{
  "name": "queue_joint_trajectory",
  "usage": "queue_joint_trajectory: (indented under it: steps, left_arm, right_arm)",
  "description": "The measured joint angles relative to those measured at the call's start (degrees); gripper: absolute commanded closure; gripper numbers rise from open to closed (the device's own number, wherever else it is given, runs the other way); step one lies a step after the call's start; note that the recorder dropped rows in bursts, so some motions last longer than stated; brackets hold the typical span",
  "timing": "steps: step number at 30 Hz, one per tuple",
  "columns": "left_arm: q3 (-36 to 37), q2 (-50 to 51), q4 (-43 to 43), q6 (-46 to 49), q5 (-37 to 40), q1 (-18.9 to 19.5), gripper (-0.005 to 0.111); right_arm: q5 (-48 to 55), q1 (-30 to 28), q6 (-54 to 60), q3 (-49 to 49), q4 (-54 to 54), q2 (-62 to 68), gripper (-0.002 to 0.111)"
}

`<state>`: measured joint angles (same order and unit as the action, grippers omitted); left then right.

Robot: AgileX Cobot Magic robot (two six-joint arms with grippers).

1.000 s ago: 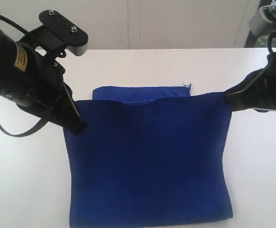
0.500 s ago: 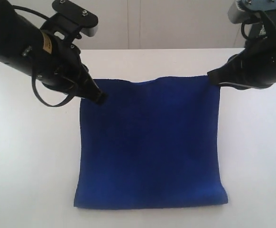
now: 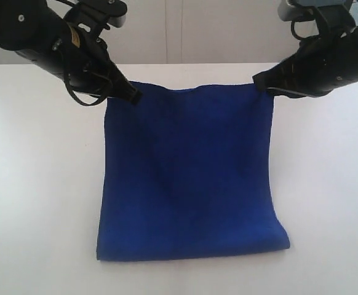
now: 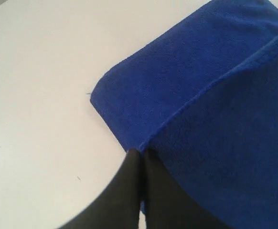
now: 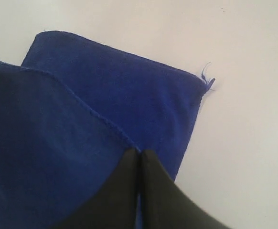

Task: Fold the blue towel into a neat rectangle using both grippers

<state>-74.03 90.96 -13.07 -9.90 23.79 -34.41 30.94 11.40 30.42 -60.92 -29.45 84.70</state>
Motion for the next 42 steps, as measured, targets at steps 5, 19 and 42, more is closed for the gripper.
queue_joint_trajectory:
  steps: [5,19,42]
  left_arm:
    - [-3.2,3.4,0.0,0.6,-0.4,0.7,0.107]
    - [-8.1,13.1,0.1,1.0,-5.2,4.5,0.107]
    - [-8.4,23.6,-3.5,2.2,-16.7,6.1,0.107]
  right_arm:
    - [-0.8,-0.1,-0.7,-2.7,0.4,2.9,0.108]
    - [-6.4,-0.4,-0.9,-5.9,0.8,11.7,0.108]
    - [-20.3,-0.4,0.6,-6.3,0.8,23.3,0.108]
